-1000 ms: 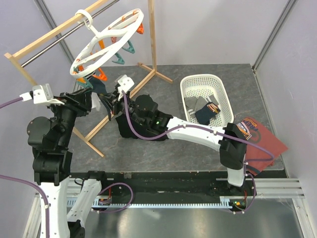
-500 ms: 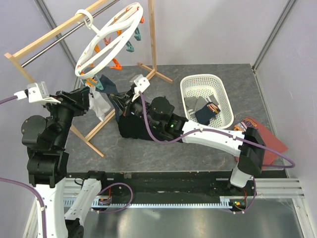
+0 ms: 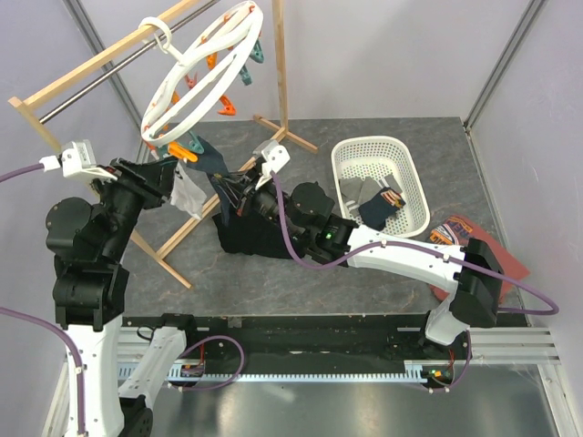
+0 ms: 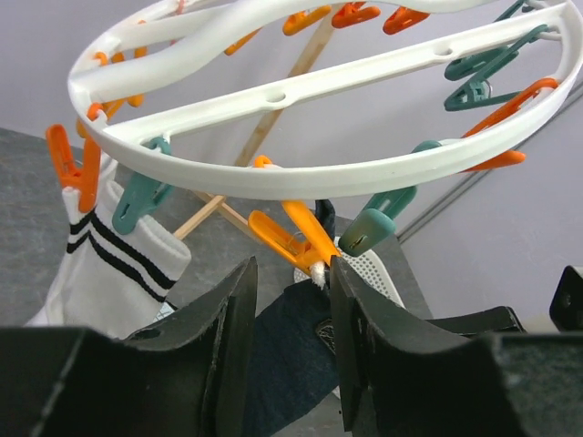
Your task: Remove the socks clipped to the hanger
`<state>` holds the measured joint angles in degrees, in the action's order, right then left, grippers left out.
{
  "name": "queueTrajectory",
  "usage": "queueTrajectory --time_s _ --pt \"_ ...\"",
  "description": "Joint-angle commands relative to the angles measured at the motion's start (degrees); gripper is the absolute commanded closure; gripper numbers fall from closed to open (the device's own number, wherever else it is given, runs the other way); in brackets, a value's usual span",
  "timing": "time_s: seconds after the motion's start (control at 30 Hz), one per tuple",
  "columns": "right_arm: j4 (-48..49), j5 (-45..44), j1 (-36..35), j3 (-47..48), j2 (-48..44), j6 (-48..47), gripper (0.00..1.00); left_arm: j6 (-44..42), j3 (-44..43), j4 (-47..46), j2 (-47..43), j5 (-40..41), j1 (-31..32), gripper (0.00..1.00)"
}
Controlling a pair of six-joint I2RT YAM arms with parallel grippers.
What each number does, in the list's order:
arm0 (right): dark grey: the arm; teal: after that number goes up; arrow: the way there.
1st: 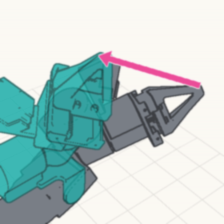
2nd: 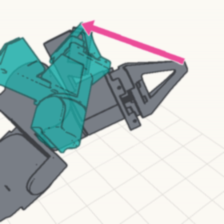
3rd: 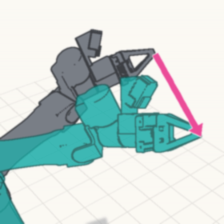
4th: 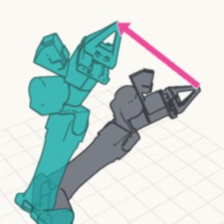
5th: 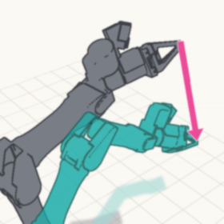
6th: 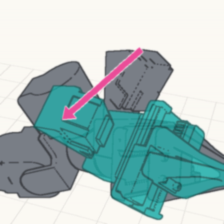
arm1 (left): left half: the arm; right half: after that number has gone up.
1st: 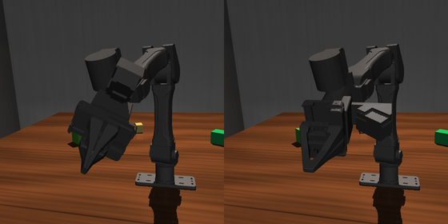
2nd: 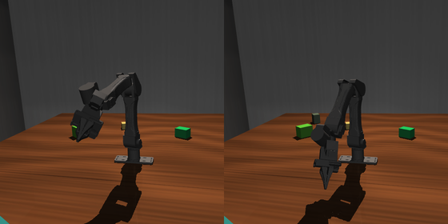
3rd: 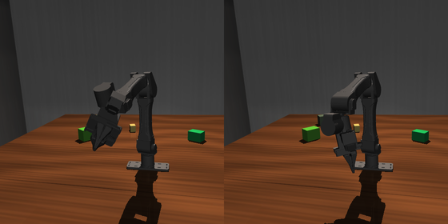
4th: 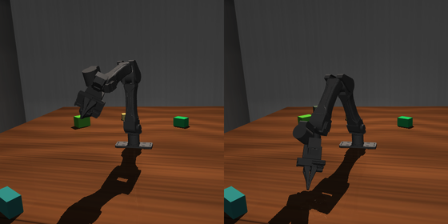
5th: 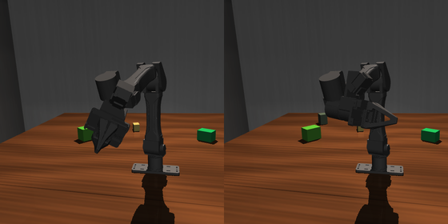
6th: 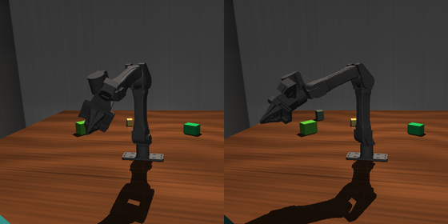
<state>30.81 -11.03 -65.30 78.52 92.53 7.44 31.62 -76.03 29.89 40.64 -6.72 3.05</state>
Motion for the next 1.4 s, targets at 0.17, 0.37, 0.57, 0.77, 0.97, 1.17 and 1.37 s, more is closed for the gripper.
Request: queueTrajectory --time_s 0.17,0.37,0.57,0.77,0.97,1.17,1.37 --pt "0.04 1.01 -0.18 0.14 -2.71 -1.38 1.0 11.01 2.55 -6.07 0.48 -2.95 0.12 0.55" --pt "-0.4 1.53 -0.18 -0.03 -2.71 -1.55 1.0 13.38 3.6 -7.12 1.63 -3.04 0.12 0.55" --pt "-1.01 2.24 -0.27 0.32 -2.44 -1.82 1.0 14.0 4.75 -8.27 2.25 -2.07 0.12 0.55" --pt "-1.63 2.24 -0.62 0.49 -2.0 -2.35 1.0 14.26 5.54 -10.55 2.51 -0.93 0.12 0.55" --pt "-1.8 1.54 -0.53 0.23 -2.18 -2.43 1.0 13.56 6.15 -12.13 2.6 -0.92 0.12 0.77" --pt "-2.15 -2.23 -0.53 -1.87 -3.32 -2.78 1.0 13.21 6.95 -13.54 3.3 -2.07 0.12 0.98" --pt "-7.42 -11.62 1.75 -6.62 -8.23 -1.91 1.0 12.24 7.65 -14.16 4.0 -3.56 0.12 0.98"
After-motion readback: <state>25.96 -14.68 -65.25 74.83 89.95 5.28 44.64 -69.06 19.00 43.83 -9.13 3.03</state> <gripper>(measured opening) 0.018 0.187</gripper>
